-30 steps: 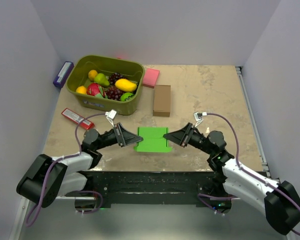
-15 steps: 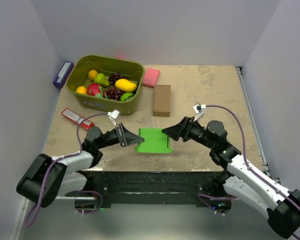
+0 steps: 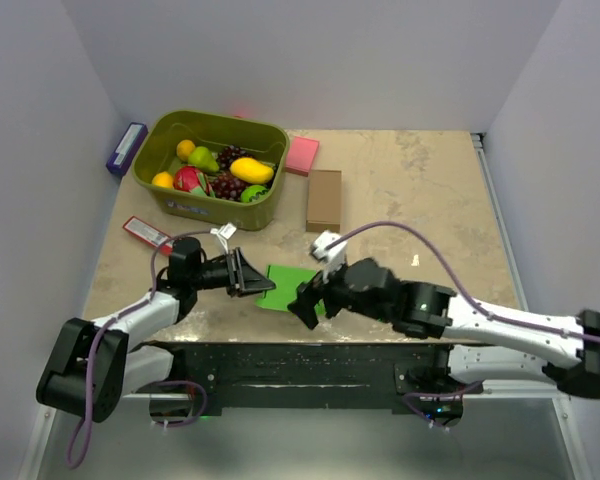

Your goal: Fold the paper box

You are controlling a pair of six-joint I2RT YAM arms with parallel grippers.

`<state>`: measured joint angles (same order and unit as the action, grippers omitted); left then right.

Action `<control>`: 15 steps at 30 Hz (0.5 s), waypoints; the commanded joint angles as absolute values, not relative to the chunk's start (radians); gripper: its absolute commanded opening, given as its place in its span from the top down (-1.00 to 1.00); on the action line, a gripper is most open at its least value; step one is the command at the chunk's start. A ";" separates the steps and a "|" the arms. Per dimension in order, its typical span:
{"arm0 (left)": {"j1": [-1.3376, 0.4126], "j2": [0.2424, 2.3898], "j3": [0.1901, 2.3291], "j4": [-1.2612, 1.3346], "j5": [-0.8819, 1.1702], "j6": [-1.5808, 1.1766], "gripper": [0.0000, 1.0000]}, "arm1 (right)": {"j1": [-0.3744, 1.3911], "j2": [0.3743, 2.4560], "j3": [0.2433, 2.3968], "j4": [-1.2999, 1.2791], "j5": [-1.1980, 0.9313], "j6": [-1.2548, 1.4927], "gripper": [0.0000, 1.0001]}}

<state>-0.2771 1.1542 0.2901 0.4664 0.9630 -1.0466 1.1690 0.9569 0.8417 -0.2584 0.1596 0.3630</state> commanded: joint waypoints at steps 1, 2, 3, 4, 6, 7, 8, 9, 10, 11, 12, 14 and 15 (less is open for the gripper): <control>-0.265 1.180 0.285 0.292 1.060 -0.969 0.99 | 1.417 1.101 0.925 -0.364 0.574 0.209 -0.85; -0.265 1.183 0.276 0.293 1.066 -0.974 0.99 | 1.489 1.158 0.943 -0.362 0.618 0.192 -0.85; -0.265 1.184 0.269 0.296 1.071 -0.982 0.99 | 1.520 1.184 0.949 -0.354 0.650 0.170 -0.85; -0.265 1.184 0.268 0.279 1.074 -0.983 0.99 | 1.549 1.212 0.954 -0.350 0.679 0.138 -0.85; -0.265 1.183 0.268 0.255 1.080 -0.979 0.99 | 1.612 1.287 0.971 -0.339 0.759 0.117 -0.85; -0.265 1.183 0.267 0.247 1.080 -0.977 0.99 | 1.644 1.308 0.971 -0.325 0.797 0.092 -0.85; -0.265 1.183 0.264 0.245 1.081 -0.980 0.99 | 1.658 1.334 0.963 -0.312 0.805 0.077 -0.85; -0.265 1.183 0.253 0.252 1.083 -0.992 0.99 | 1.669 1.351 0.962 -0.287 0.811 0.065 -0.85; -0.265 1.186 0.247 0.262 1.086 -1.005 0.98 | 1.683 1.367 0.962 -0.281 0.816 0.046 -0.84; -0.265 1.187 0.239 0.279 1.097 -1.021 0.99 | 1.689 1.383 0.965 -0.276 0.837 0.037 -0.83; -0.265 1.189 0.223 0.308 1.101 -1.047 0.99 | 1.697 1.426 0.966 -0.275 0.859 0.032 -0.83; -0.265 1.187 0.216 0.308 1.106 -1.051 0.99 | 1.703 1.474 0.982 -0.285 0.912 0.031 -0.79; -0.265 1.183 0.209 0.308 1.108 -1.058 0.99 | 1.703 1.523 0.989 -0.305 0.952 0.031 -0.78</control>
